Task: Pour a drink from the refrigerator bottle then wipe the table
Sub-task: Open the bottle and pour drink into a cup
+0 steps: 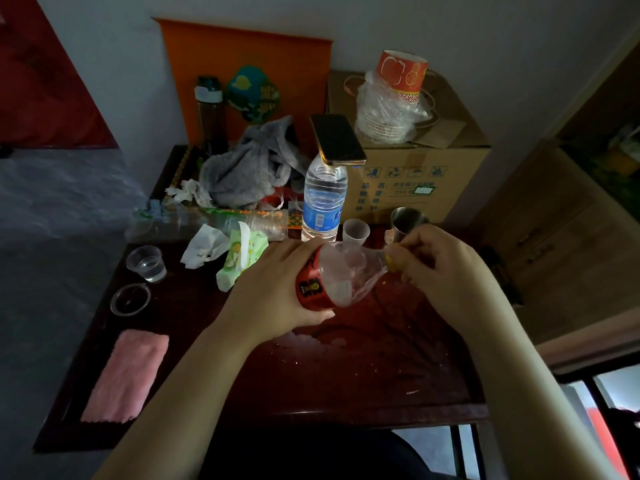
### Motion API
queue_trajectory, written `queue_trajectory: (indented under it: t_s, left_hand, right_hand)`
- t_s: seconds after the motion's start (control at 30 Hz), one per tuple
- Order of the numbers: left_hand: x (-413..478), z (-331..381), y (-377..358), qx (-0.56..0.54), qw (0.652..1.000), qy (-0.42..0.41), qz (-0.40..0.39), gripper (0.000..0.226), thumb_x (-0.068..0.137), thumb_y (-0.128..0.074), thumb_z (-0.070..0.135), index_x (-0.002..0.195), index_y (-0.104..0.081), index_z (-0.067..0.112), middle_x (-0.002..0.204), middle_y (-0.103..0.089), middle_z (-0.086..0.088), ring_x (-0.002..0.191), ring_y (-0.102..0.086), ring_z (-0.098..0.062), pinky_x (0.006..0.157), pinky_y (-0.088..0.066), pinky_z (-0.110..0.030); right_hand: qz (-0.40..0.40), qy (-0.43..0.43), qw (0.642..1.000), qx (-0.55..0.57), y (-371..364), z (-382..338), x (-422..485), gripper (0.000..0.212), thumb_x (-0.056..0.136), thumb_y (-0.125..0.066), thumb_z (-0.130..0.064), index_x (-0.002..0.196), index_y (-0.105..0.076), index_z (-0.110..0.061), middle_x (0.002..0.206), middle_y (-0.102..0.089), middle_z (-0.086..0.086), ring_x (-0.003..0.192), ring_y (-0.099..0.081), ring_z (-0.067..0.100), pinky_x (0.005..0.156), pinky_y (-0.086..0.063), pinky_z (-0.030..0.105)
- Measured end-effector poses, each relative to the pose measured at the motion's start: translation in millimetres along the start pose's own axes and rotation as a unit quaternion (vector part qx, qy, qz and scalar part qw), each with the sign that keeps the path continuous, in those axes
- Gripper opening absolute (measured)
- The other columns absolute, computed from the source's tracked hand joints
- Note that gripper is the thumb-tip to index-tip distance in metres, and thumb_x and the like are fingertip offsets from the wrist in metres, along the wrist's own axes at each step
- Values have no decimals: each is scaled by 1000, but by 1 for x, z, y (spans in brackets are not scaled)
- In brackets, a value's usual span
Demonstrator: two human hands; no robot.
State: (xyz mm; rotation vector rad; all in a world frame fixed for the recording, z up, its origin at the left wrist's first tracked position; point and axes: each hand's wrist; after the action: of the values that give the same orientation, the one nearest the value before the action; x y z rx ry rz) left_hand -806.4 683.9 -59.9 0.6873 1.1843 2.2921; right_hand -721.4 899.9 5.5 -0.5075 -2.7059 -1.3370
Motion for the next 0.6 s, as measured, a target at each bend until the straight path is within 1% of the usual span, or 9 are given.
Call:
queue_trajectory:
  t_s: [0.07,0.13,0.23,0.33,0.37,0.43,0.5,0.53,0.6]
  left_hand:
    - [1,-1,1,-5,1000,2,-3,97,52,-78,63,136,-35,40,127,-44,20,115,-36,1,80,-25,-11]
    - [2,-2,2,-20,1000,4,-8,97,52,-77,64,136,-35,40,128,-44,21,112,-32,7,81,-25,-11]
    - [3,-3,2,-29,999,-3,-21,97,52,-78,63,135,-36,40,128,-45,21,114,-34,7,84,-26,-10]
    - [3,-5,-2,-29,999,-2,-20,97,52,-79,62,135,-34,41,129,-44,20,116,-36,3,84,-29,-13]
    - [3,-5,-2,-36,999,3,-18,97,51,-79,62,135,-34,41,130,-43,20,116,-36,4,85,-30,-15]
    - [4,-7,-3,-43,999,9,-16,98,51,-78,63,136,-34,40,130,-43,19,115,-35,5,87,-33,-19]
    - [5,-8,-4,-39,999,7,-20,99,51,-78,63,136,-34,40,130,-43,19,115,-35,5,86,-33,-20]
    - [5,-8,-4,-37,999,5,-23,99,50,-78,64,136,-33,41,130,-43,20,114,-35,5,85,-33,-20]
    - [6,-8,-4,-35,999,4,-29,99,51,-77,65,135,-32,42,131,-42,20,112,-32,8,85,-32,-19]
  right_hand:
    - [-25,26,999,21,4,4,0,20,79,-59,-54,88,-58,-36,80,-65,-22,72,-61,-2,57,-45,16]
    - [-55,63,995,55,7,8,2,21,79,-62,-49,98,-59,-40,92,-64,-21,85,-62,-1,68,-46,13]
    - [-85,96,988,83,14,15,5,31,76,-70,-38,106,-62,-40,105,-61,-22,95,-63,3,77,-52,23]
    - [-103,95,984,105,15,17,7,41,74,-77,-24,110,-63,-37,108,-63,-18,97,-64,3,83,-53,23]
    - [-106,93,984,112,14,17,7,46,73,-78,-25,113,-60,-38,110,-64,-17,100,-63,2,85,-52,20]
    - [-90,57,988,115,9,13,6,49,72,-75,-41,116,-54,-42,111,-62,-19,100,-61,-3,82,-51,15]
    - [-51,5,997,65,4,8,6,42,74,-55,-64,107,-57,-39,97,-64,-18,87,-62,-3,69,-50,15]
    - [-34,1,999,22,1,7,6,46,74,-43,-70,100,-59,-36,86,-64,-17,79,-61,-3,64,-46,17]
    - [-28,17,999,-13,-2,8,5,42,78,-39,-68,90,-61,-35,73,-62,-18,70,-58,-4,57,-39,17]
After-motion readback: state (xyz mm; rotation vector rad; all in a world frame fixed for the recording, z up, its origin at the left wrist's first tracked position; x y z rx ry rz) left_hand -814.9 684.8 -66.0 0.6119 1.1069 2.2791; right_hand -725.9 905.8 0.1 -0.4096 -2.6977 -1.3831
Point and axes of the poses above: each hand's wrist, its own x-axis towards the middle knuckle, its own y-axis out of the back of the hand, z = x × y
